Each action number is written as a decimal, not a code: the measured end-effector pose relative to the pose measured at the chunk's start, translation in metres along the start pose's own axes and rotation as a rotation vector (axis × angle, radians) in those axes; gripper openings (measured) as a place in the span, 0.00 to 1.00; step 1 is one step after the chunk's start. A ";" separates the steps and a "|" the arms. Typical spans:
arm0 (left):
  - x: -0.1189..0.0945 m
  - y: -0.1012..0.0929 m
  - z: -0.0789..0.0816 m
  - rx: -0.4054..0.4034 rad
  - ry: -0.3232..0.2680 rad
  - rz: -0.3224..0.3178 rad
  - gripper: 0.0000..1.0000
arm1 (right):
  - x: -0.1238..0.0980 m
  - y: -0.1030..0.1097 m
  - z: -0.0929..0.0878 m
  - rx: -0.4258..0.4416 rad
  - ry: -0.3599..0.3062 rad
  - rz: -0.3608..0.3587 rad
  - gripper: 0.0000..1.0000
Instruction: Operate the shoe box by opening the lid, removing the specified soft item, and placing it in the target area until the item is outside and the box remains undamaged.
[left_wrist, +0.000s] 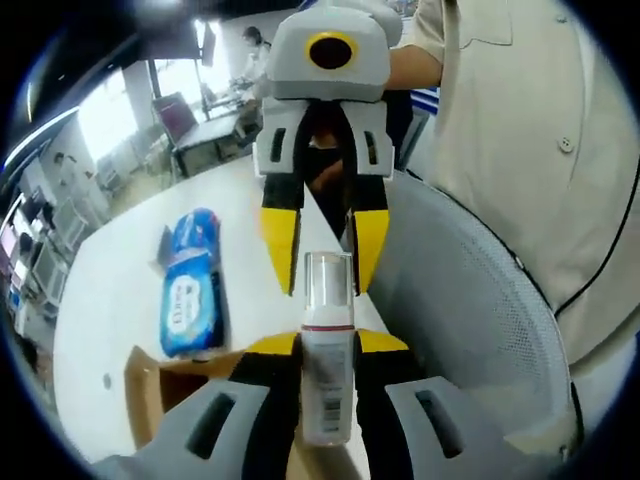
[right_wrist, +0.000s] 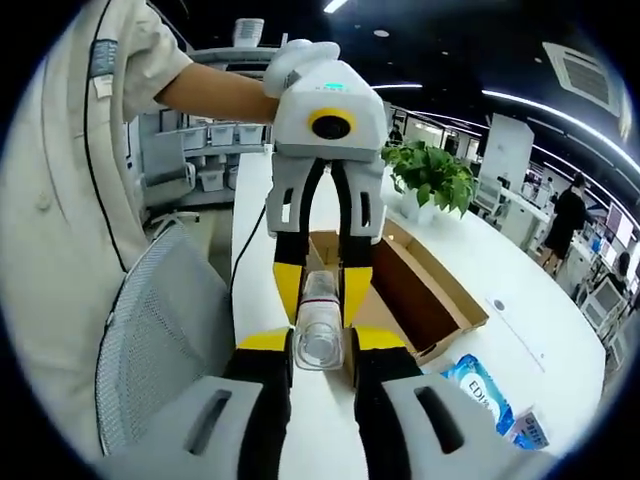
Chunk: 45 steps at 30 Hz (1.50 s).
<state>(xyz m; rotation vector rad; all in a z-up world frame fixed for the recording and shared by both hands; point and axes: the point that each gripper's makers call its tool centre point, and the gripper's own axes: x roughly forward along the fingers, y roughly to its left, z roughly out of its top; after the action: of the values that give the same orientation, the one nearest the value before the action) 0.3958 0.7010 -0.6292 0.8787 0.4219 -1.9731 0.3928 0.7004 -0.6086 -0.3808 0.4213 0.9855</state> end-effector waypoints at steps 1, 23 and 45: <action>0.000 0.000 0.000 -0.001 -0.004 0.001 0.18 | 0.000 0.000 0.000 -0.001 0.001 0.001 0.18; 0.006 0.010 0.004 0.016 -0.041 0.049 0.19 | -0.002 -0.007 -0.002 -0.017 0.028 -0.035 0.16; 0.000 0.037 -0.008 -0.040 -0.081 0.157 0.29 | 0.008 -0.029 -0.009 -0.047 0.105 0.015 0.16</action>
<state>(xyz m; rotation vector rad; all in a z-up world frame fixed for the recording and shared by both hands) 0.4305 0.6860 -0.6333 0.7799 0.3345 -1.8429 0.4200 0.6868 -0.6167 -0.4737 0.4979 0.9942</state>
